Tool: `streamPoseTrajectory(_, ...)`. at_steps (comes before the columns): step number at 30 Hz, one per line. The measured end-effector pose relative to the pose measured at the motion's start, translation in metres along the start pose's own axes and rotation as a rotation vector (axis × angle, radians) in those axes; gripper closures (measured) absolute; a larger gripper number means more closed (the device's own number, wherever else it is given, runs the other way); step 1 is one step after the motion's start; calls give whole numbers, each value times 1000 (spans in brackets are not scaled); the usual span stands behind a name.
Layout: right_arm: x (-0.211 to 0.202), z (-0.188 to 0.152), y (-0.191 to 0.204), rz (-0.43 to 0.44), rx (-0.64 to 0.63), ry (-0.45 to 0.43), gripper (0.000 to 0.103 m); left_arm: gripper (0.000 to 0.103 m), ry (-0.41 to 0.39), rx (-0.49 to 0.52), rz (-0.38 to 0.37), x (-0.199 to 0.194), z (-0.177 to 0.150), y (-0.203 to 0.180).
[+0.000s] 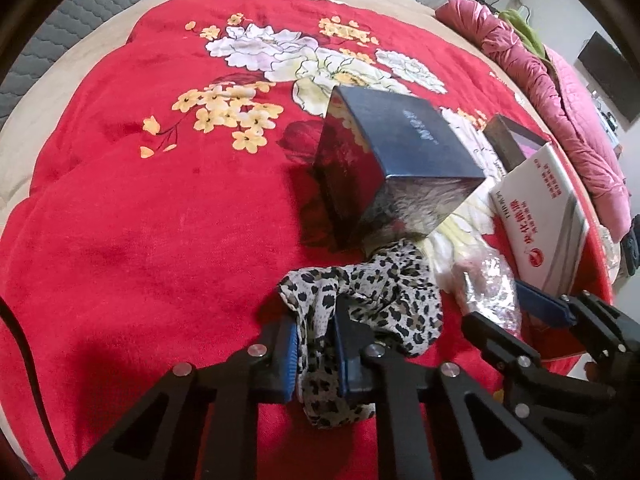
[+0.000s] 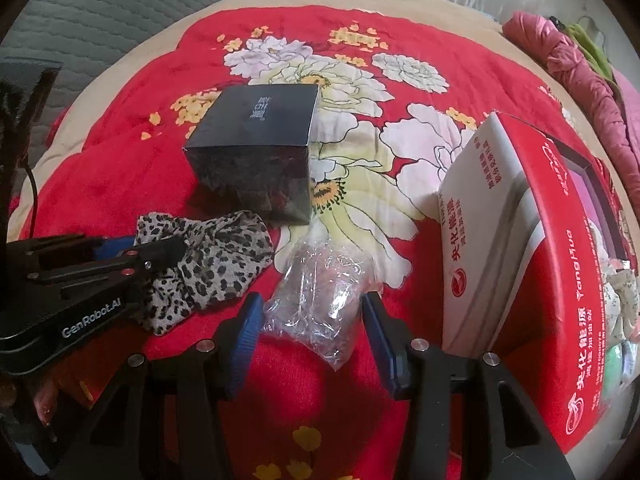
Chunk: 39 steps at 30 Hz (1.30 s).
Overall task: Organize soft objects
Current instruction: 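Grasp the leopard-print scrunchie with the left tool while the right tool grasps the clear plastic bag, then carry the leopard scrunchie and plastic bag into the pink tray with both tools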
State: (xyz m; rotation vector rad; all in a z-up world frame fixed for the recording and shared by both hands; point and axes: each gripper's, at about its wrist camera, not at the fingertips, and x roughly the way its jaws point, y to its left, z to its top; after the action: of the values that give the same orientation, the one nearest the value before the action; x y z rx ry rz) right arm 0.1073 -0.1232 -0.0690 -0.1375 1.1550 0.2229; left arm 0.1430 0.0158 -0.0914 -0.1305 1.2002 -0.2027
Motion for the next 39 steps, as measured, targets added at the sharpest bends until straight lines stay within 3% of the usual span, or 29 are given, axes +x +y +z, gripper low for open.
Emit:
streamPoseTrajectory(23, -36, 0, -4, 42, 18, -73, 51, 90, -73, 43, 57, -58, -4, -14)
streamPoseTrajectory(39, -125, 3, -49, 68, 93, -256, 51, 90, -195, 120, 40, -127, 10, -70)
